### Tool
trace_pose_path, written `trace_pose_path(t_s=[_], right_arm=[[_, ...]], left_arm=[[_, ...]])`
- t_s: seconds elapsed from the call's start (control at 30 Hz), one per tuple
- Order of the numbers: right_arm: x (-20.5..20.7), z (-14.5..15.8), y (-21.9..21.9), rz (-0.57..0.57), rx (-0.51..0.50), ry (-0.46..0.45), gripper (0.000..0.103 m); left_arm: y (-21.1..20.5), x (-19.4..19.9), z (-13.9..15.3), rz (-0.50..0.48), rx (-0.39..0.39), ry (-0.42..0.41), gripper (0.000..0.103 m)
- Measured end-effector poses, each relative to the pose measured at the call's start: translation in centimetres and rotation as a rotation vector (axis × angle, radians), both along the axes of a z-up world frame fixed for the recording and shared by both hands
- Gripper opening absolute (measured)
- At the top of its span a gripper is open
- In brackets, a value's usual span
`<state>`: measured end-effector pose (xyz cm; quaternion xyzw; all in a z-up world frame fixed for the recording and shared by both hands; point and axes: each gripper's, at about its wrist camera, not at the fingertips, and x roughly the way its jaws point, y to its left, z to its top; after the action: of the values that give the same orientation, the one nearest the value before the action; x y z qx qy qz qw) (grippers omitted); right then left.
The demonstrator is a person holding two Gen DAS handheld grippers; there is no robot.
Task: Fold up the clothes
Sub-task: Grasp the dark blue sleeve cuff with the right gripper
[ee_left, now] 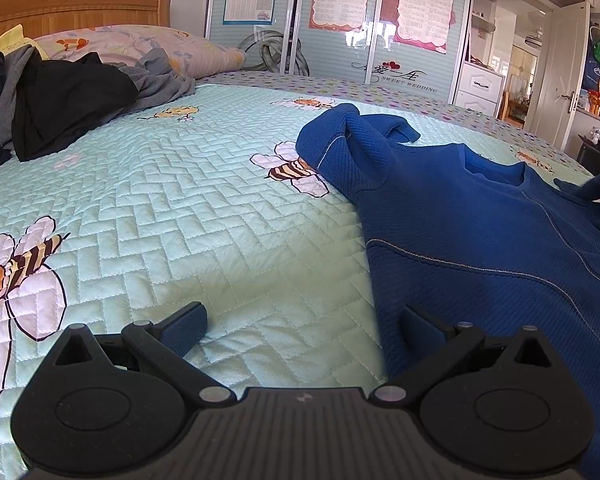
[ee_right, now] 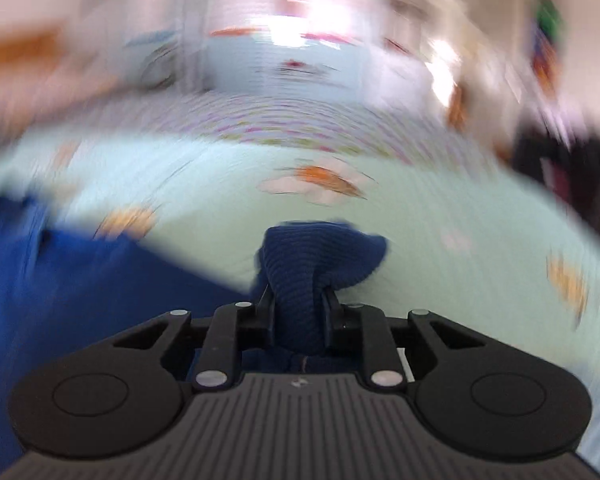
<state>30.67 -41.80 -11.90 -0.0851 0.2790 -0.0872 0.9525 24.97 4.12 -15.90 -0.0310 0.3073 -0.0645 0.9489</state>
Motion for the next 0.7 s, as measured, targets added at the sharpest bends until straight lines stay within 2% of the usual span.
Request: trace_pose_path(t_s=[0.07, 0.13, 0.17, 0.23, 0.3, 0.4, 0.43, 0.5, 0.6, 0.7], right_arm=[[-1.2, -1.5, 2.9, 0.064, -0.057, 0.030, 0.030], [-2.4, -2.8, 5.0, 0.112, -0.081, 0.044, 0.049], [-3.1, -2.7, 5.3, 0.128, -0.070, 0.027, 0.055], [-4.5, -1.6, 4.6, 0.141, -0.006, -0.024, 0.073], [-5.5, 0.1, 2.7, 0.126, 0.081, -0.074, 0.077], [-5.7, 2.3, -2.4, 0.050, 0.274, -0.115, 0.087], [-4.9, 2.6, -4.9, 0.009, 0.385, -0.119, 0.091], [-3.3, 3.1, -10.0, -0.073, 0.605, -0.127, 0.091], [0.0, 1.9, -15.8, -0.151, 0.907, -0.090, 0.091], [4.3, 0.0, -17.5, -0.200, 1.011, -0.010, 0.091]], left_arm=[[0.0, 0.0, 0.0, 0.000, -0.002, 0.000, 0.103], [0.1, 0.0, 0.1, 0.000, -0.005, 0.000, 0.102], [0.1, 0.0, 0.1, 0.000, -0.008, 0.000, 0.103], [0.1, -0.1, 0.1, 0.001, -0.009, -0.001, 0.103], [0.1, -0.1, 0.1, 0.001, -0.010, 0.000, 0.103], [0.1, -0.1, 0.1, 0.002, -0.009, -0.001, 0.103], [0.1, -0.1, 0.1, 0.002, -0.008, -0.001, 0.103], [0.0, -0.1, 0.1, 0.003, -0.007, -0.001, 0.103], [0.1, -0.1, 0.1, 0.002, -0.007, -0.001, 0.103], [0.1, -0.1, 0.1, 0.003, -0.005, -0.001, 0.103]])
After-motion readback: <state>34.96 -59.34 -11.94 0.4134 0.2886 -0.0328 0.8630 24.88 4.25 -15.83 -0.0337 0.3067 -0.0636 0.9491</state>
